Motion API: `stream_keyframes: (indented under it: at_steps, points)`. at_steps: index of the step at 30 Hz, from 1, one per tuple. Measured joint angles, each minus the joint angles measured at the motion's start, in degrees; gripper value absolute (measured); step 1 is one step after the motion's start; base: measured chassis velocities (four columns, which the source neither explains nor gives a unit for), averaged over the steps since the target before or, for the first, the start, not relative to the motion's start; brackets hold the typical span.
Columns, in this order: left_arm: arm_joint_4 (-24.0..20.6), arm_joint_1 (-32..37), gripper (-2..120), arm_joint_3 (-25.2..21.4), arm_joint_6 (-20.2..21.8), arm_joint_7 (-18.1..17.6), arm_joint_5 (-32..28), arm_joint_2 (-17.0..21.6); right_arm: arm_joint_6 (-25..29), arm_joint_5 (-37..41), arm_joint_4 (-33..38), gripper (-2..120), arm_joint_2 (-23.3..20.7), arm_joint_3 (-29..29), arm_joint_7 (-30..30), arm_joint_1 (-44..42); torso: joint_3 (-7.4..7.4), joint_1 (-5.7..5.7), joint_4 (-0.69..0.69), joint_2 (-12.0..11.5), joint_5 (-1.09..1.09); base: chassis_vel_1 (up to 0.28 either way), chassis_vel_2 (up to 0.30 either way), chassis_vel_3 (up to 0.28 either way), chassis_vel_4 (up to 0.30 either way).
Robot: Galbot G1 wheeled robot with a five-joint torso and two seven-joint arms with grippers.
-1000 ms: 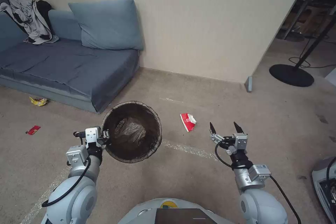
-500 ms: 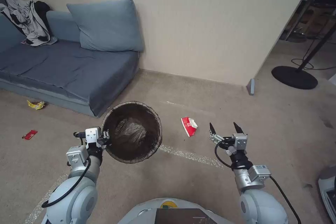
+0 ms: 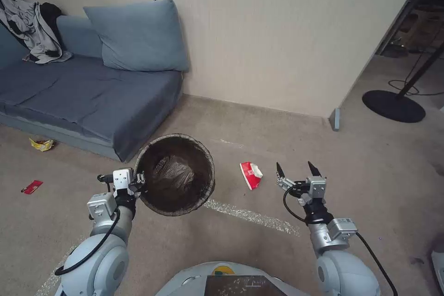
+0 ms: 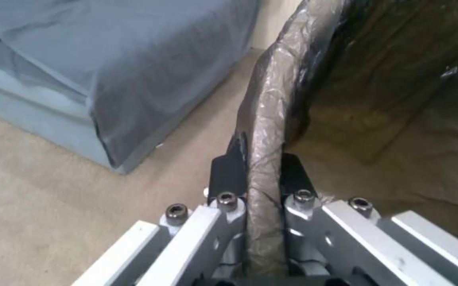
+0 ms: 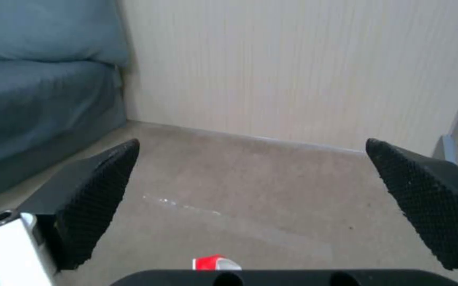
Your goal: Pick up the trash bin, then pick up the garbage from the floor and place it into the trash bin.
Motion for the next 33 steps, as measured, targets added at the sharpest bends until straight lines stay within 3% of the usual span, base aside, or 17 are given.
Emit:
stream_keyframes:
  at_steps: [23, 31, 33]
  points:
    - [0.18, -0.2, 0, -0.14, 0.0, 0.05, -0.13, -0.07, 0.24, -0.57, -1.36, 100, -0.35, 0.09, 1.05, 0.3, 0.0, 0.0, 0.0, 0.0, -0.01, -0.059, 0.06, 0.059, -0.06]
    - [-0.12, -0.26, 0, -0.2, 0.02, 0.06, -0.52, 0.32, -3.09, 2.13, -5.79, 100, -5.83, -0.13, 2.49, 5.08, 0.0, 0.0, 0.0, 0.0, 0.0, 0.0, 0.0, 0.0, 0.0]
    - [-0.16, -0.23, 0, -0.21, 0.02, 0.13, -0.9, 0.53, -4.74, 4.54, -8.95, 100, -9.64, -0.97, 3.61, 8.03, 0.0, 0.0, 0.02, 0.0, 0.0, 0.0, 0.0, 0.0, 0.0]
